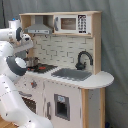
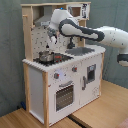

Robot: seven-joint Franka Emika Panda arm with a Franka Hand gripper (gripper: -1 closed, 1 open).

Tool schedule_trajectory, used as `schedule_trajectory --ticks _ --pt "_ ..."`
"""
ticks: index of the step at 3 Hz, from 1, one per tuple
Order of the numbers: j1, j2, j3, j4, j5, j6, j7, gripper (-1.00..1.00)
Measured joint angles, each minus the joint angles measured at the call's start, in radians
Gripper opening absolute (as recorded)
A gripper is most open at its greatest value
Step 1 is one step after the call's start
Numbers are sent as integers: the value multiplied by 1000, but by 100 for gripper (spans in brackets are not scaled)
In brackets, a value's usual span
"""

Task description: Play with the kitchen

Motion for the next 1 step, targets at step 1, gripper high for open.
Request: schedule_trajectory --ticks 1 --pt "2 12 -8 78 -49 -41 -10 100"
